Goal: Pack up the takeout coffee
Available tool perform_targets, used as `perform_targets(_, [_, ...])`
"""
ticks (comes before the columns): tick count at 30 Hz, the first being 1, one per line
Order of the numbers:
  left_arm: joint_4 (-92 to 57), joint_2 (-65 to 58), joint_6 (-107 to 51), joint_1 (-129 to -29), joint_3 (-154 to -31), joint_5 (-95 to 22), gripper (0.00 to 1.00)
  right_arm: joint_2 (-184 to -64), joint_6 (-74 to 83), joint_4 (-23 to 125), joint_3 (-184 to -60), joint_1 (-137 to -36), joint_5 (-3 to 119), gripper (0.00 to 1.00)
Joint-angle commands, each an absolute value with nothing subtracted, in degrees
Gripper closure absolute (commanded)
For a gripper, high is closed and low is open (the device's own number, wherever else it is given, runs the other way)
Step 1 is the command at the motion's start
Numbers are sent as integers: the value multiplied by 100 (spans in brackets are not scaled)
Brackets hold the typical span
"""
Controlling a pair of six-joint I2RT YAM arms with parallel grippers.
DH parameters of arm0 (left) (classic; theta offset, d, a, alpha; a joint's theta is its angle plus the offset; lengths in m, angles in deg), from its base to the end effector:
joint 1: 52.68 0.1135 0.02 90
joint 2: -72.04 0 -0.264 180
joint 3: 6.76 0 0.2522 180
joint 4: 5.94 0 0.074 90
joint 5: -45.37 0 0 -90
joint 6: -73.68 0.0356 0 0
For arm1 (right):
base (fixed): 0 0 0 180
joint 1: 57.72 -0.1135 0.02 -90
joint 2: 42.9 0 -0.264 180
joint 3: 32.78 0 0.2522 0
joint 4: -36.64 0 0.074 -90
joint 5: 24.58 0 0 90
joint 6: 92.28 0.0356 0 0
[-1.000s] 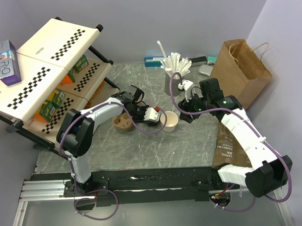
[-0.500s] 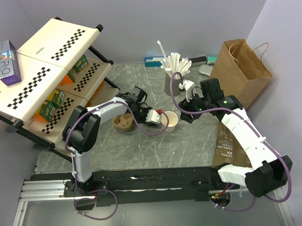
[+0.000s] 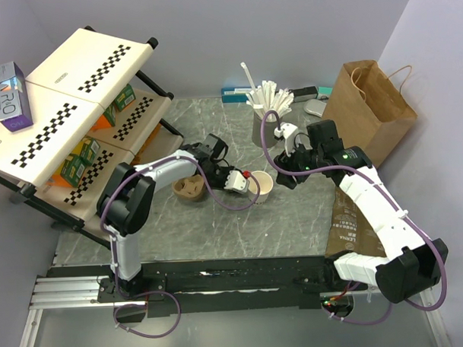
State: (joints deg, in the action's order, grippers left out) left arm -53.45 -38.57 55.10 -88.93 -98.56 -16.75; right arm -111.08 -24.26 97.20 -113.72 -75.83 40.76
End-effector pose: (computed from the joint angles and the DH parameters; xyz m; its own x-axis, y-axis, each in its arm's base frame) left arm 0.3079 -0.2464 0.1827 0.4037 0.7430 -0.5339 0.9148 -0.3216 0.2442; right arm 0.2228 0.0885 0.3355 -0.4475 -0.5042 -0.7386 -0.7725 0.6340 0.0352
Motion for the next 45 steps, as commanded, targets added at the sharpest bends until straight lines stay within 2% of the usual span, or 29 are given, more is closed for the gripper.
perform_targets(1, [-5459, -3950, 5698, -8959, -10059, -1624, 71, -11031, -2452, 9742, -11483, -7530, 4090, 37])
perform_targets(7, [-5503, -4037, 5786, -8986, -10103, -1747, 71, -11031, -2443, 9724, -11492, -7530, 4117, 37])
perform_targets(24, [-5906, -4108, 5550, -8977, -10541, -1677, 90, -11031, -2426, 9716, -11492, -7495, 4099, 37])
perform_targets(28, [-6056, -4169, 4867, -8802, -10770, -1204, 93, -11022, -2417, 9698, -11501, -7495, 4108, 37])
perform_targets(31, [-5926, -4213, 3899, -8556, -10885, -546, 91, -11005, -2417, 9654, -11466, -7495, 4117, 37])
perform_targets(36, [-5284, -4090, 2476, -8371, -10499, 63, 89, -11048, -2417, 9619, -11440, -7486, 4055, 37])
perform_targets(45, [-4528, -4152, 1121, -8371, -10147, 687, 88, -11224, -2399, 9645, -11650, -7503, 4029, 37])
